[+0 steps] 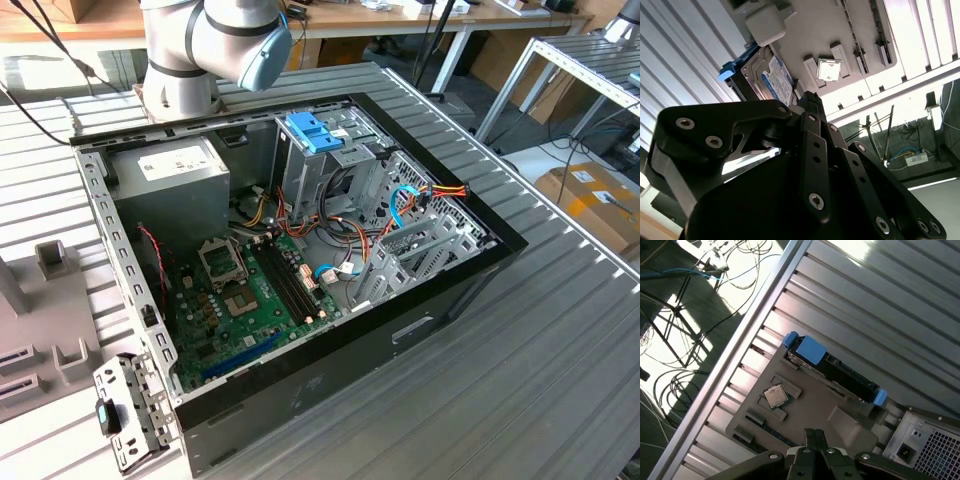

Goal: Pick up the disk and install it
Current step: 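Pick up the disk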

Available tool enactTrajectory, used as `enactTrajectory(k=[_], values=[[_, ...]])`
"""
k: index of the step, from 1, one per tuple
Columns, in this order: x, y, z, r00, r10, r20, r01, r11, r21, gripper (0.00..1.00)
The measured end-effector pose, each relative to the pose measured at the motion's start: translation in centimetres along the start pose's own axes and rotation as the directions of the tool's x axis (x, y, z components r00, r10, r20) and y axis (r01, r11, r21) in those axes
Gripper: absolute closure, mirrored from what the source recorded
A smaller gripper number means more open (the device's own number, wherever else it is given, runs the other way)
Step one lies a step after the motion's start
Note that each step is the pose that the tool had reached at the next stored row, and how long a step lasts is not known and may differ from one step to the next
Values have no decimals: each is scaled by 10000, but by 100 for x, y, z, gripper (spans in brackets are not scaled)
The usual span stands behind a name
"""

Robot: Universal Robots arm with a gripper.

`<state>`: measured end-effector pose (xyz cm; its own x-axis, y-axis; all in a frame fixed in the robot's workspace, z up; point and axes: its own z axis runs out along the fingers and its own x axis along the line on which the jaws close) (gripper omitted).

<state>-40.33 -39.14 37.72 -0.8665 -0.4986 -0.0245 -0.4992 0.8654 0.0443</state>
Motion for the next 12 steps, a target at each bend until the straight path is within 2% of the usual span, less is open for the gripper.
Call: enactTrajectory(k=[12], values=[[0,0,0,9989,-460,-20,460,9989,-12,89]])
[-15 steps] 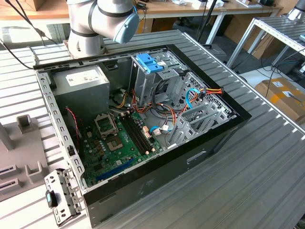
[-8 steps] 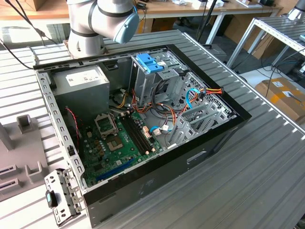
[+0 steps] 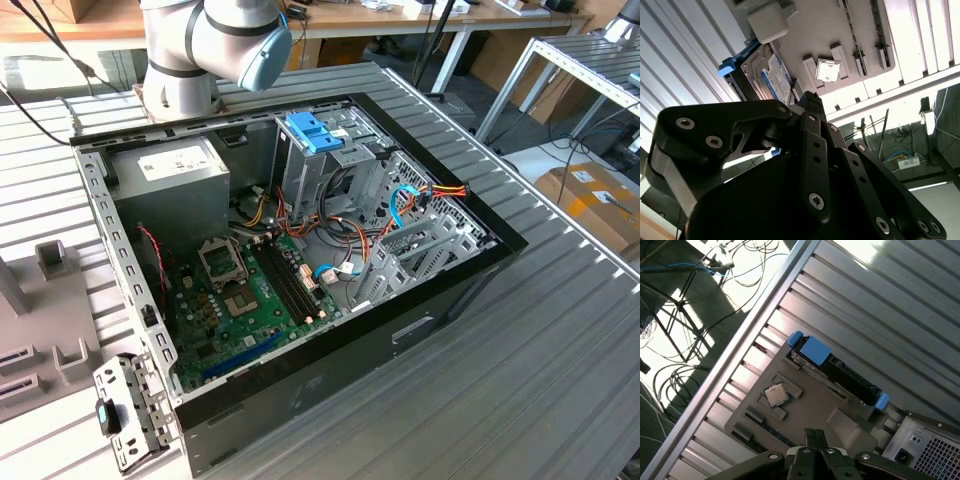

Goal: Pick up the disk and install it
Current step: 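Pick up the disk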

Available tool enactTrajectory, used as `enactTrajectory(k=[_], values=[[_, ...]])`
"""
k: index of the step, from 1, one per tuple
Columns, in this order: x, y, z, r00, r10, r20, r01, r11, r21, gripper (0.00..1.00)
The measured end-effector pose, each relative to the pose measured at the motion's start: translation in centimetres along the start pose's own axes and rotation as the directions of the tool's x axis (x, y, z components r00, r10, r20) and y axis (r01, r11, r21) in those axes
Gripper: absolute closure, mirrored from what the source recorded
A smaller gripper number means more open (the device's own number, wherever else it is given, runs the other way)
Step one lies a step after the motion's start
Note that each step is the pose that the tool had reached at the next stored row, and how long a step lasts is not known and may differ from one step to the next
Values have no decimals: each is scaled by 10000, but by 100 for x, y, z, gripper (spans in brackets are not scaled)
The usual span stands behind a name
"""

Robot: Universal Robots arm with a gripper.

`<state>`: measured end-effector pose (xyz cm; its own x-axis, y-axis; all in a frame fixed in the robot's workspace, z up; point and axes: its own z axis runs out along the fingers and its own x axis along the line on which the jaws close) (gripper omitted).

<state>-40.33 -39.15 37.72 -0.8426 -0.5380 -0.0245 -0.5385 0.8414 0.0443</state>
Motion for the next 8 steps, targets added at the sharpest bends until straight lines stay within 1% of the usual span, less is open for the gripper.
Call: enactTrajectory(k=[8], values=[[0,0,0,9998,-223,-10,223,9998,-6,89]])
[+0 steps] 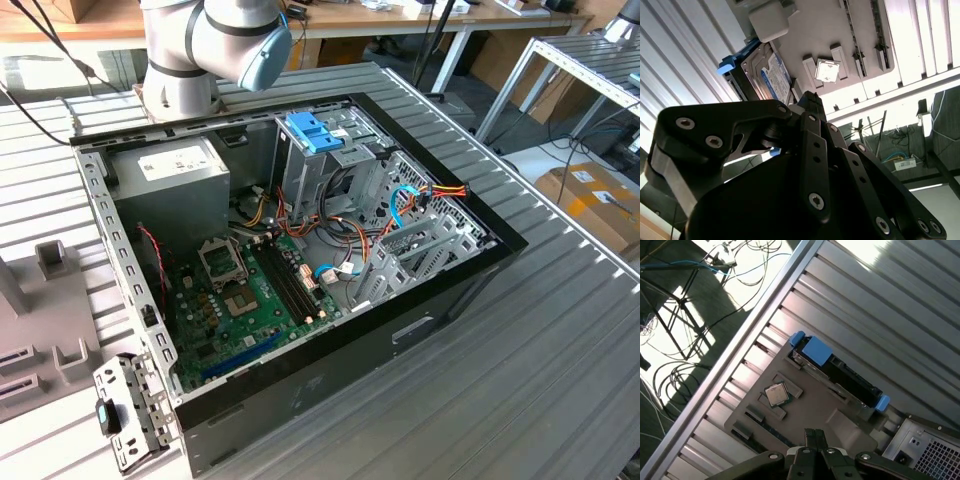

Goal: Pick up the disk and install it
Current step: 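Pick up the disk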

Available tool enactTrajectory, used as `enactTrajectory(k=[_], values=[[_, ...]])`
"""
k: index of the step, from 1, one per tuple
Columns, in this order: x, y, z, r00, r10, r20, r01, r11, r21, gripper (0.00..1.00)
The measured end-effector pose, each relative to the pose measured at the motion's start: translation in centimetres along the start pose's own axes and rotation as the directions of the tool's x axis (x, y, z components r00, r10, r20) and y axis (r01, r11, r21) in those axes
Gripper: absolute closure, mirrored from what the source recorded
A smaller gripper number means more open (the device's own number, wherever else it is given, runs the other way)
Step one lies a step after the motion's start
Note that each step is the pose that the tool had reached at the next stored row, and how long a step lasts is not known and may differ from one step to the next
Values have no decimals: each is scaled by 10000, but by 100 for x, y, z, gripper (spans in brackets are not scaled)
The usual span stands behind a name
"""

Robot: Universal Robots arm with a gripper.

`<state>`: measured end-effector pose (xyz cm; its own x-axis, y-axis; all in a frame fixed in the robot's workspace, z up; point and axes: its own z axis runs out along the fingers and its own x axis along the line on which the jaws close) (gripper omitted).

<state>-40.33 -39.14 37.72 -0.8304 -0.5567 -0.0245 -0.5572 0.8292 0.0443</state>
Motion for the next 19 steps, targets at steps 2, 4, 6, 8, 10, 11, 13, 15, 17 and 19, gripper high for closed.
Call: enactTrajectory(k=[2,4,6,8,10,11,13,15,17,19], values=[[0,0,0,10000,-63,-3,63,10000,-2,89],[0,0,0,9998,-204,-9,204,9998,-5,89],[0,0,0,9992,-394,-18,394,9992,-10,89],[0,0,0,9987,-515,-22,515,9987,-13,89],[0,0,0,9982,-601,-26,601,9982,-16,89],[0,0,0,9979,-642,-28,642,9979,-17,89],[0,0,0,9973,-731,-32,731,9973,-19,89],[0,0,0,9958,-915,-40,915,9958,-24,89],[0,0,0,9949,-1012,-44,1012,9949,-27,89],[0,0,0,9936,-1129,-49,1129,9936,-30,89]])
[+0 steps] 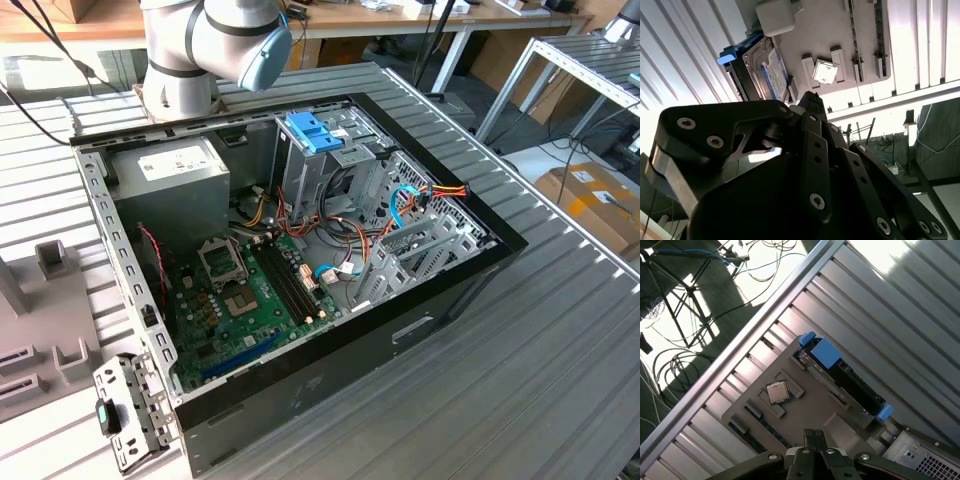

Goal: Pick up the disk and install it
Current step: 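Pick up the disk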

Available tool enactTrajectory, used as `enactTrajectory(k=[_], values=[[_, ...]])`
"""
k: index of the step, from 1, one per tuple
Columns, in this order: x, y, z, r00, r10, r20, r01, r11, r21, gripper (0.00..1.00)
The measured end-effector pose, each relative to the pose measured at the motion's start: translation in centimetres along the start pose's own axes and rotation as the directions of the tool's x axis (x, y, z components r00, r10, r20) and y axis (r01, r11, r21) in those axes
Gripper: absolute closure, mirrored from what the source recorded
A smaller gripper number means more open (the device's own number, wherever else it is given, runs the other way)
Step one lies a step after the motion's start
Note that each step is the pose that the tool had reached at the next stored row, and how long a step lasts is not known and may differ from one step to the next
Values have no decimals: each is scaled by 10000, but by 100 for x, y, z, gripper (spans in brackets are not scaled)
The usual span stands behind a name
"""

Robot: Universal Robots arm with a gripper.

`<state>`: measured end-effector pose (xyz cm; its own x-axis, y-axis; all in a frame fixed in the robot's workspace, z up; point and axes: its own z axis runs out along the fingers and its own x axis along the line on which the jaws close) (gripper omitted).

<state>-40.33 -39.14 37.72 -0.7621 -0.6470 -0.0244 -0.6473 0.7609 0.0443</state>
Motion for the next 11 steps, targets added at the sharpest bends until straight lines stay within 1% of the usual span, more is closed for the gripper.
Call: enactTrajectory(k=[5,8,11], values=[[0,0,0,9997,-246,-11,246,9997,-6,89],[0,0,0,9989,-469,-21,469,9989,-12,89],[0,0,0,9982,-604,-26,604,9982,-15,89]])
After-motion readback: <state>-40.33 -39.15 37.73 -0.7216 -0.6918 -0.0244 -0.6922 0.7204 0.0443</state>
